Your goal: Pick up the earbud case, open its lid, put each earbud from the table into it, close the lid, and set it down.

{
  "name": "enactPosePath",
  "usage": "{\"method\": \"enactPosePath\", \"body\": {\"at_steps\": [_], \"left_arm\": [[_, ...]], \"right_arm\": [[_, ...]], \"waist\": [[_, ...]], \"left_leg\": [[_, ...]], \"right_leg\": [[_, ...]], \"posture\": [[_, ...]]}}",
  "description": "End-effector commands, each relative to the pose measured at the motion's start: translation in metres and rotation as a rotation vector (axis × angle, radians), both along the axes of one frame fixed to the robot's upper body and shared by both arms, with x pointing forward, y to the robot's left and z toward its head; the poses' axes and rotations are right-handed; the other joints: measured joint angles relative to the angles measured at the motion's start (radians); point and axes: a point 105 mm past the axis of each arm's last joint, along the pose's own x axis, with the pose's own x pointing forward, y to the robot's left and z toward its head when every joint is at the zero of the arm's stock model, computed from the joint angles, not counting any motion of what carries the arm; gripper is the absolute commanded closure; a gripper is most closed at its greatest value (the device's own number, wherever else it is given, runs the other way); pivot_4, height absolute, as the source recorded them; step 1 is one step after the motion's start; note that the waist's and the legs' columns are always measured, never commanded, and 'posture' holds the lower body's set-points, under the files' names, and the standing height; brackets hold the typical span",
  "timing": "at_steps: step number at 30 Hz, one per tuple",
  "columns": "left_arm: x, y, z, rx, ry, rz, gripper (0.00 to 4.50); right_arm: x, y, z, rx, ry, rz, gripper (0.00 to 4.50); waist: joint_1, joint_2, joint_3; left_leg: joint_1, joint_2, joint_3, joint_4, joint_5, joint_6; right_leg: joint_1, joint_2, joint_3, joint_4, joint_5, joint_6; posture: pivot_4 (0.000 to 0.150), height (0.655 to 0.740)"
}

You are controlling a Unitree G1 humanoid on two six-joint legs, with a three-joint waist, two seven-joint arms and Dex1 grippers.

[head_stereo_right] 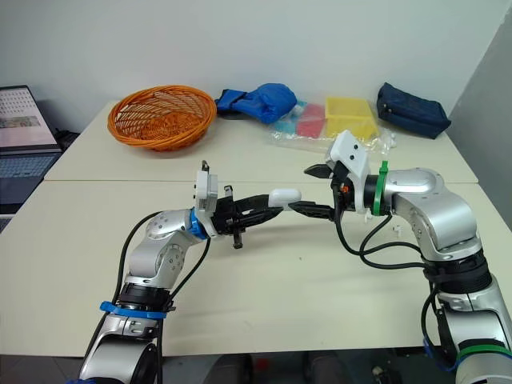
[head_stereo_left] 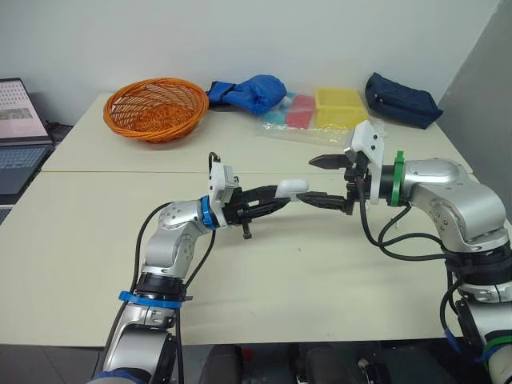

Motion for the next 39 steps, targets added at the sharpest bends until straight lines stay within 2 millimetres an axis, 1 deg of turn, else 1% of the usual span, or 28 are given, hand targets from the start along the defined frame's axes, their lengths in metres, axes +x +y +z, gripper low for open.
{"method": "enactPosePath", "body": {"at_steps": [1, 4, 7, 15, 16, 17, 19, 20, 21, 22, 24, 25, 26, 27, 30, 31, 34, 36, 39], "left_arm": [[-0.005, -0.004, 0.010, -0.008, -0.045, -0.030, 3.74], [-0.007, -0.005, 0.008, 0.004, -0.048, -0.044, 3.74], [-0.006, -0.005, 0.008, 0.007, -0.047, -0.045, 3.74], [0.000, -0.005, 0.011, -0.003, -0.052, -0.021, 3.74], [0.002, -0.004, 0.011, -0.010, -0.053, -0.002, 3.74], [0.006, -0.002, 0.012, -0.016, -0.057, 0.032, 3.74], [0.012, 0.002, 0.012, -0.028, -0.068, 0.099, 3.74], [0.015, 0.005, 0.012, -0.040, -0.061, 0.130, 3.74], [0.016, 0.007, 0.011, -0.049, -0.056, 0.148, 3.74], [0.018, 0.010, 0.011, -0.057, -0.055, 0.175, 3.74], [0.024, 0.022, 0.013, -0.092, -0.050, 0.273, 3.74], [0.026, 0.027, 0.014, -0.103, -0.049, 0.308, 3.74], [0.026, 0.028, 0.015, -0.109, -0.049, 0.326, 3.74], [0.027, 0.030, 0.015, -0.114, -0.050, 0.341, 3.74], [0.028, 0.031, 0.016, -0.121, -0.054, 0.373, 3.74], [0.030, 0.032, 0.017, -0.128, -0.055, 0.386, 3.74], [0.032, 0.031, 0.021, -0.132, -0.070, 0.401, 3.74], [0.032, 0.031, 0.023, -0.132, -0.078, 0.402, 3.74], [0.032, 0.031, 0.026, -0.132, -0.087, 0.404, 3.74]], "right_arm": [[0.003, -0.003, 0.022, 0.040, -0.056, -0.029, 0.02], [0.004, -0.005, 0.028, 0.061, -0.053, -0.034, 0.02], [-0.001, -0.004, 0.033, 0.117, 0.005, -0.016, 0.02], [-0.012, -0.010, 0.033, 0.125, 0.054, -0.001, 0.02], [-0.014, -0.013, 0.033, 0.138, 0.069, -0.009, 0.02], [-0.013, -0.020, 0.033, 0.175, 0.102, -0.046, 0.02], [-0.007, -0.042, 0.027, 0.253, 0.150, -0.174, 0.02], [-0.001, -0.056, 0.019, 0.275, 0.160, -0.262, 0.02], [0.001, -0.065, 0.014, 0.283, 0.162, -0.317, 0.02], [0.004, -0.078, 0.003, 0.274, 0.152, -0.403, 0.02], [0.018, -0.121, -0.036, 0.226, 0.109, -0.740, 0.02], [0.019, -0.134, -0.050, 0.202, 0.089, -0.846, 0.02], [0.018, -0.141, -0.057, 0.191, 0.074, -0.900, 0.02], [0.018, -0.140, -0.065, 0.163, 0.056, -0.917, 0.02], [0.021, -0.138, -0.080, 0.129, 0.035, -0.961, 0.02], [0.027, -0.140, -0.087, 0.137, 0.032, -1.017, 0.02], [0.044, -0.138, -0.106, 0.181, 0.046, -1.130, 0.02], [0.051, -0.131, -0.110, 0.214, 0.042, -1.146, 0.02], [0.055, -0.123, -0.114, 0.247, 0.055, -1.152, 0.02]], "waist": [[0.001, 0.000, 0.000], [0.001, 0.000, 0.000], [0.001, 0.000, 0.000], [0.002, 0.000, 0.000], [0.001, 0.000, 0.000], [0.002, 0.000, 0.000], [0.003, 0.000, 0.000], [0.004, 0.000, 0.000], [0.005, 0.000, 0.000], [0.005, 0.000, 0.000], [0.005, -0.001, 0.000], [0.005, -0.001, -0.001], [0.004, -0.001, -0.001], [0.004, 0.000, 0.000], [-0.009, 0.003, 0.001], [-0.014, 0.003, 0.001], [-0.018, 0.003, 0.001], [-0.017, 0.003, 0.001], [-0.014, 0.003, 0.001]], "left_leg": [[0.000, 0.000, 0.000, 0.000, 0.000, 0.000], [0.000, 0.000, 0.000, 0.000, 0.000, 0.000], [0.000, 0.000, 0.000, 0.000, 0.000, 0.000], [-0.001, 0.000, 0.000, 0.000, 0.000, 0.000], [-0.001, 0.000, 0.000, 0.000, 0.000, 0.000], [-0.001, 0.000, 0.000, 0.000, 0.000, 0.000], [-0.001, 0.000, 0.000, 0.000, 0.000, 0.000], [-0.001, 0.000, -0.001, 0.000, 0.000, 0.000], [-0.001, 0.000, -0.001, 0.000, 0.000, 0.000], [-0.001, -0.001, -0.001, 0.000, 0.000, 0.000], [-0.001, -0.001, 0.000, -0.001, 0.000, 0.000], [-0.001, -0.001, -0.001, -0.001, 0.000, 0.000], [-0.001, 0.000, -0.001, -0.001, 0.000, 0.000], [-0.001, -0.001, -0.001, -0.001, 0.000, 0.000], [0.000, -0.001, 0.003, -0.001, 0.000, 0.000], [0.001, -0.001, 0.003, 0.000, 0.000, 0.000], [0.002, 0.000, 0.002, 0.000, 0.000, 0.000], [0.002, 0.000, 0.002, 0.000, 0.000, 0.000], [0.001, 0.000, 0.002, 0.000, 0.001, 0.001]], "right_leg": [[0.000, 0.000, 0.000, 0.000, 0.000, 0.000], [0.000, 0.000, 0.000, 0.000, 0.000, 0.000], [0.000, 0.000, 0.000, 0.000, 0.000, 0.000], [0.000, 0.000, 0.000, 0.000, 0.000, 0.000], [0.000, 0.000, 0.000, 0.000, 0.000, 0.000], [0.000, 0.000, 0.000, -0.001, 0.000, 0.000], [0.000, 0.000, 0.000, -0.001, 0.000, 0.000], [0.001, 0.000, 0.000, -0.001, 0.000, 0.000], [0.001, -0.001, 0.000, -0.001, 0.000, 0.000], [0.001, -0.001, 0.000, -0.001, 0.000, 0.000], [0.000, -0.001, 0.001, -0.002, 0.000, 0.000], [0.001, -0.001, 0.001, -0.002, 0.000, 0.000], [0.001, -0.001, 0.000, -0.002, 0.000, 0.000], [0.000, -0.001, 0.001, -0.001, 0.000, 0.000], [-0.002, -0.001, 0.002, 0.000, 0.001, 0.002], [-0.001, 0.000, 0.002, 0.000, 0.002, 0.003], [0.000, 0.001, 0.002, 0.000, 0.004, 0.002], [0.000, 0.002, 0.002, -0.001, 0.005, 0.001], [-0.001, 0.002, 0.002, -0.002, 0.005, 0.001]], "posture": [[0.150, 0.7400], [0.150, 0.7400], [0.150, 0.7400], [0.150, 0.7400], [0.150, 0.7400], [0.150, 0.7400], [0.150, 0.7400], [0.150, 0.7400], [0.150, 0.7400], [0.150, 0.7400], [0.150, 0.7400], [0.150, 0.7400], [0.150, 0.7400], [0.150, 0.7400], [0.150, 0.7400], [0.150, 0.7400], [0.150, 0.7400], [0.150, 0.7400], [0.150, 0.7400]]}}
